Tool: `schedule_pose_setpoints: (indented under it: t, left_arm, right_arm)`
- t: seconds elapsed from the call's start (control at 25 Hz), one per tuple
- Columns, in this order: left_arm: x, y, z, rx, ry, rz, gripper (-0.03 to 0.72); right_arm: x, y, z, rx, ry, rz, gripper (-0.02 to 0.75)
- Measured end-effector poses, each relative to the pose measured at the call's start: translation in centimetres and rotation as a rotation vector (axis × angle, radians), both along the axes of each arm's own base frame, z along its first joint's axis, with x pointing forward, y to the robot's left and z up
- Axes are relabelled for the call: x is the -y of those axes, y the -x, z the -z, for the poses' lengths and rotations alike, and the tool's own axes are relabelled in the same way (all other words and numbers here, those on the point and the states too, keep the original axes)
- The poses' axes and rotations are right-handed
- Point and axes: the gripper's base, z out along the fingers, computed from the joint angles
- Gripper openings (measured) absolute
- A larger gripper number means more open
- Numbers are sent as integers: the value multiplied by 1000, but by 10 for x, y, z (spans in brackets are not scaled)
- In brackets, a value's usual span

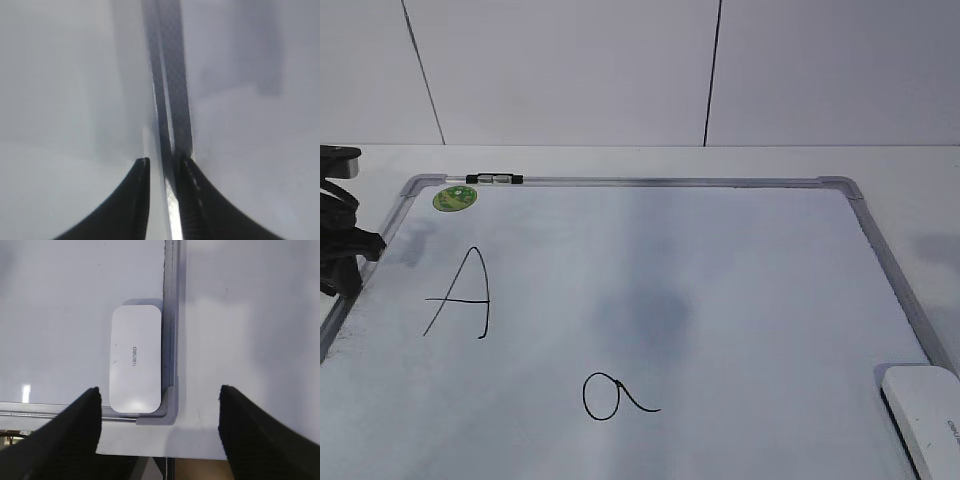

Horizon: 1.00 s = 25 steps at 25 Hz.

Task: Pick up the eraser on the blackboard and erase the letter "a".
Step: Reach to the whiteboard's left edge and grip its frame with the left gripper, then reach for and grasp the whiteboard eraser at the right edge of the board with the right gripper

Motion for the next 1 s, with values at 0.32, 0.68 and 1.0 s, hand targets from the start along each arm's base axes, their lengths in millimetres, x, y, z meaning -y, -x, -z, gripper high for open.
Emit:
schedule_pose_setpoints:
  t: [0.32, 0.68, 1.0]
  left_arm:
    - [0, 0, 1, -17, 3, -2, 129]
    - [1, -1, 2, -29, 4, -3, 106]
    - [1, -1, 2, -34, 24, -34, 17]
  right_arm:
    - [0, 0, 0, 0, 2, 1, 559]
    - [0, 0, 0, 0, 2, 1, 559]
    - [-6, -2, 1, -14, -61, -16, 559]
